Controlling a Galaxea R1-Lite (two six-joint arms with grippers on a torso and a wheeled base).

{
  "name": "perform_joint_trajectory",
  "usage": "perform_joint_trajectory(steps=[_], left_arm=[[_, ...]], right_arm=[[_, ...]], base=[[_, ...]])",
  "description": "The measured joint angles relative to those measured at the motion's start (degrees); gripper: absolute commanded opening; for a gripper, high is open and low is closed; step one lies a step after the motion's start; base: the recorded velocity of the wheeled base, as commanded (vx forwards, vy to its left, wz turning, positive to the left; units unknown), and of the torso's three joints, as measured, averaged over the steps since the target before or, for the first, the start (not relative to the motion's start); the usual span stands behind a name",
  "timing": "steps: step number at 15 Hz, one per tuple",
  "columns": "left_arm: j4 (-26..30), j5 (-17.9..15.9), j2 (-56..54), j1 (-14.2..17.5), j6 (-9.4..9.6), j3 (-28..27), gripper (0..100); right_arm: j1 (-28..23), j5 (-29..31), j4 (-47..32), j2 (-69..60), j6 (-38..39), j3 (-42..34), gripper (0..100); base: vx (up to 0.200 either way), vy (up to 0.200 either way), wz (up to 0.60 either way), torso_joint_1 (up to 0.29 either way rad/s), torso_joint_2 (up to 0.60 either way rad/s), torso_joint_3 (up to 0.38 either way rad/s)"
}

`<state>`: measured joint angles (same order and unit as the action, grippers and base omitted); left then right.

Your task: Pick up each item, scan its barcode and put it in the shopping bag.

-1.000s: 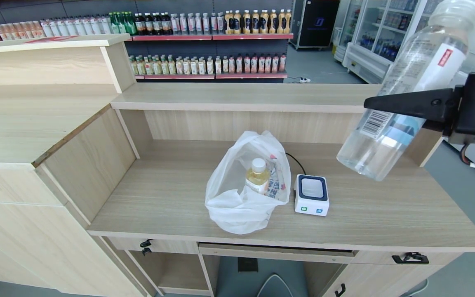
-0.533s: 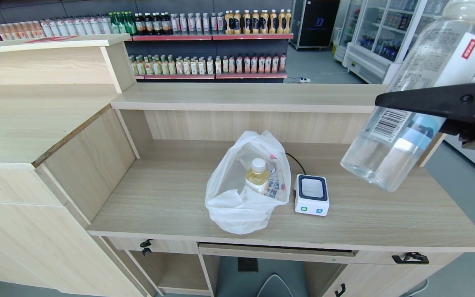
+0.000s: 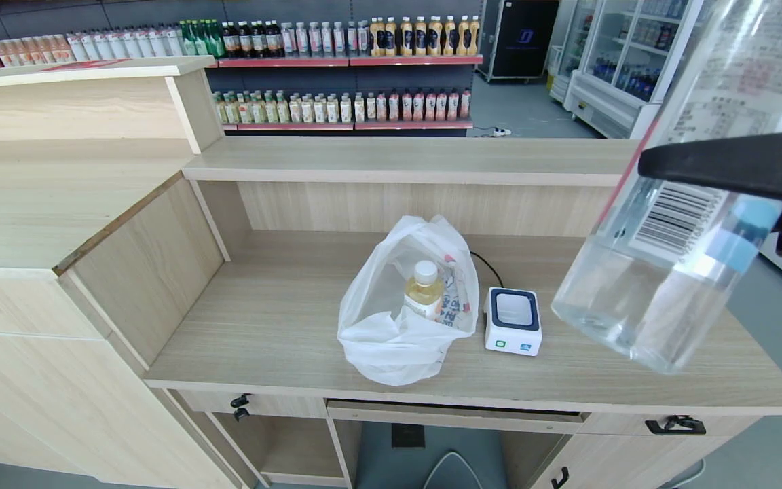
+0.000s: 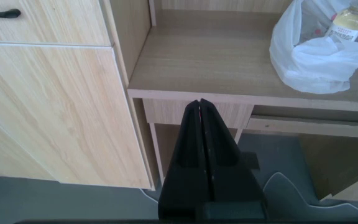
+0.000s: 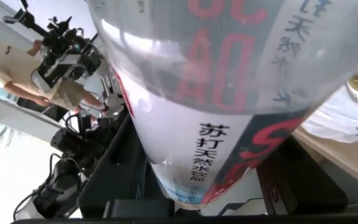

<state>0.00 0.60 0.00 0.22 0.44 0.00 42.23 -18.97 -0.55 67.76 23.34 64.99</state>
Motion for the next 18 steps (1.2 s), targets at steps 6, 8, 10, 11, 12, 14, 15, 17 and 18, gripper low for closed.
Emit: perform_joint_trajectory(steps=[6,8,10,11,12,14,15,17,18], left_arm=[[0.0,0.0,0.0,0.0,0.0,0.0,0],[0.0,0.0,0.0,0.0,0.0,0.0,0],[0.0,0.0,0.0,0.0,0.0,0.0,0],[0.0,0.0,0.0,0.0,-0.01,0.0,0],[0.0,0.0,0.0,0.0,0.0,0.0,0],[0.0,0.0,0.0,0.0,0.0,0.0,0],[0.0,0.0,0.0,0.0,0.0,0.0,0],[0.0,0.0,0.0,0.0,0.0,0.0,0],[0.0,0.0,0.0,0.0,0.0,0.0,0]], right_arm=[[4.4,0.0,0.0,-0.4,-0.6,0.4,0],[5.3,0.0,-1.9,-0.8,-0.5,0.5,0],[5.6,0.0,-4.9,-1.5,-0.6,0.6,0],[5.7,0.0,-5.8,-1.9,-0.6,0.6,0],[5.8,0.0,-6.0,-2.1,-0.6,0.6,0],[5.9,0.0,-6.0,-2.2,-0.6,0.9,0],[5.9,0.0,-6.0,-2.1,-0.6,1.4,0],[5.9,0.0,-6.1,-1.8,-0.6,2.4,0],[6.0,0.0,-6.1,-1.6,-0.6,2.7,0]], base=[[0.0,0.0,0.0,0.0,0.0,0.0],[0.0,0.0,0.0,0.0,0.0,0.0],[0.0,0.0,0.0,0.0,0.0,0.0],[0.0,0.0,0.0,0.0,0.0,0.0],[0.0,0.0,0.0,0.0,0.0,0.0],[0.0,0.0,0.0,0.0,0.0,0.0],[0.0,0.0,0.0,0.0,0.0,0.0],[0.0,0.0,0.0,0.0,0.0,0.0],[0.0,0.0,0.0,0.0,0.0,0.0]])
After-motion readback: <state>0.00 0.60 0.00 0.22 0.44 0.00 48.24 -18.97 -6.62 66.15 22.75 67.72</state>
